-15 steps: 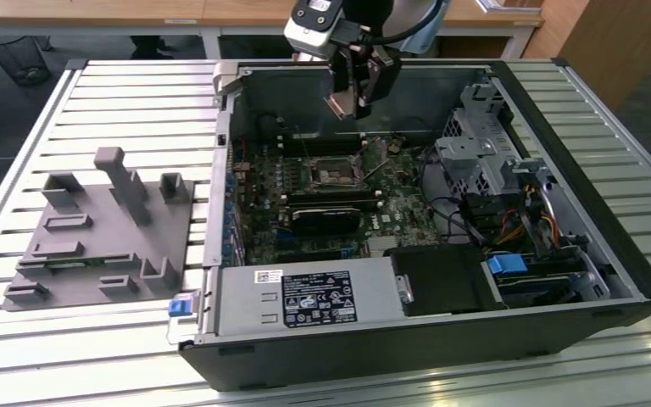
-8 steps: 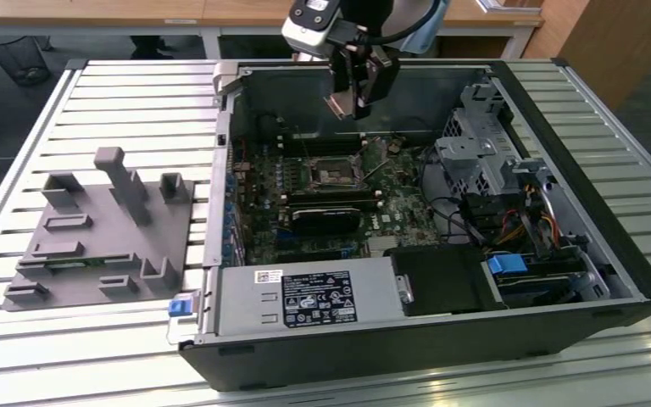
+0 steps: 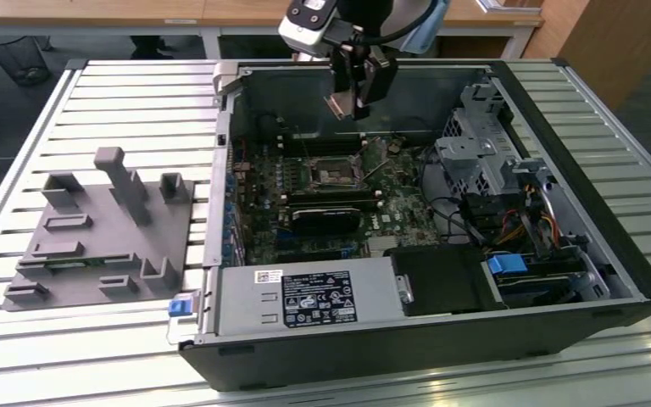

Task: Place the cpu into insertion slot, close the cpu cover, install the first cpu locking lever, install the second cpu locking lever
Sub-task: 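Place the cpu into insertion slot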

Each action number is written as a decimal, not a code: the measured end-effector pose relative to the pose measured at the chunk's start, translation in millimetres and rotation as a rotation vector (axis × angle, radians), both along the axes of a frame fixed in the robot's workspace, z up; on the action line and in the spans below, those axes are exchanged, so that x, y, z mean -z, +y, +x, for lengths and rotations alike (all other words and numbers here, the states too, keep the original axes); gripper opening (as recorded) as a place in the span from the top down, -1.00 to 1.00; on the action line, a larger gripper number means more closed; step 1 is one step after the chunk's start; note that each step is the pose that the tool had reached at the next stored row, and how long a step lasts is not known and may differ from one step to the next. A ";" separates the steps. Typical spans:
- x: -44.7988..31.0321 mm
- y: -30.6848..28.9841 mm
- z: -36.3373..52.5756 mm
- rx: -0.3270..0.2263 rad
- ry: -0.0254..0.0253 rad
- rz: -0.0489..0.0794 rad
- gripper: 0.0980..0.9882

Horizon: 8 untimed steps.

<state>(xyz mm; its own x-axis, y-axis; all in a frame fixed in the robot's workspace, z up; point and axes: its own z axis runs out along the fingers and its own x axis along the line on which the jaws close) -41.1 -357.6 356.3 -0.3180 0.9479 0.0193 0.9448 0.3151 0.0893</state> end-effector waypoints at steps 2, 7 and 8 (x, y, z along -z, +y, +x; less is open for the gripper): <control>0.0 0.0 -0.1 0.009 0.0000 0.000 0.00; 0.2 0.0 -0.2 0.032 0.0000 0.000 0.00; 0.2 0.0 -0.3 0.036 0.0000 0.000 0.00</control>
